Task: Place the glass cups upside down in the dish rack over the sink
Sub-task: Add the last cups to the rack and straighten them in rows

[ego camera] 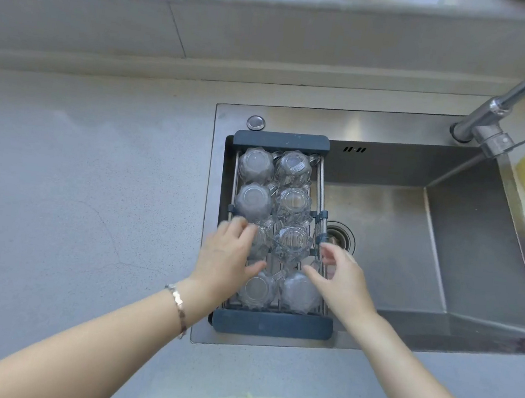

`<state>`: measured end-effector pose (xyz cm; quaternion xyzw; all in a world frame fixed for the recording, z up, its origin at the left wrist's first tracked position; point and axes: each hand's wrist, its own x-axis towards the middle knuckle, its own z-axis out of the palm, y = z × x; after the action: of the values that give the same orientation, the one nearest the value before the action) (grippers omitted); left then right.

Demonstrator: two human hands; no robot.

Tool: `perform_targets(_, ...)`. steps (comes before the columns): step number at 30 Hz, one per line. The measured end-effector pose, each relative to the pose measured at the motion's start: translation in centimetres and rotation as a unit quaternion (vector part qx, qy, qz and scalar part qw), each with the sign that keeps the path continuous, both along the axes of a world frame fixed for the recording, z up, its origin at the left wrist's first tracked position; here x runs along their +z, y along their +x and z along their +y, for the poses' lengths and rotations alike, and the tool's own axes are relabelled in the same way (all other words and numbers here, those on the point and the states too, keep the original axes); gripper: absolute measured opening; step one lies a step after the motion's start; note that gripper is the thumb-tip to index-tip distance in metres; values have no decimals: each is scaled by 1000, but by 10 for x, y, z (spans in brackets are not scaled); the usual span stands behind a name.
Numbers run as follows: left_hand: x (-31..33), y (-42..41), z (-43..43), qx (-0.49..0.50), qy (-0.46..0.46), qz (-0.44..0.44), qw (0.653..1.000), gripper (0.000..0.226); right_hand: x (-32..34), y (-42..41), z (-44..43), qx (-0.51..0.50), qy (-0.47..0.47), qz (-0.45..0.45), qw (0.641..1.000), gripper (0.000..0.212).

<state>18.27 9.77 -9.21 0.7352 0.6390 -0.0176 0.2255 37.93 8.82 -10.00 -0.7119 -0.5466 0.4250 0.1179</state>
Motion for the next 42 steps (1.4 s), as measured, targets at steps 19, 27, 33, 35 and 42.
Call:
perform_targets(19, -1, 11, -39, -22, -147, 105, 983, 50, -9, -27, -34, 107, -90, -166, 976, 74)
perform_targets(27, -10, 14, -38, -52, -107, 128, 985, 58, -11, -29, -35, 101, -83, -168, 977, 77)
perform_targets(33, -8, 9, -34, -87, -123, 124, 981, 64, -12, -39, -39, 87, -53, -139, 985, 72)
perform_targets(35, -7, 11, -33, -78, -129, 123, 981, 62, -15, -39, -41, 60, -48, -112, 991, 74)
perform_targets(42, -13, 7, -36, -66, -119, 115, 984, 74, -21, -39, -42, -12, -32, -50, 998, 78)
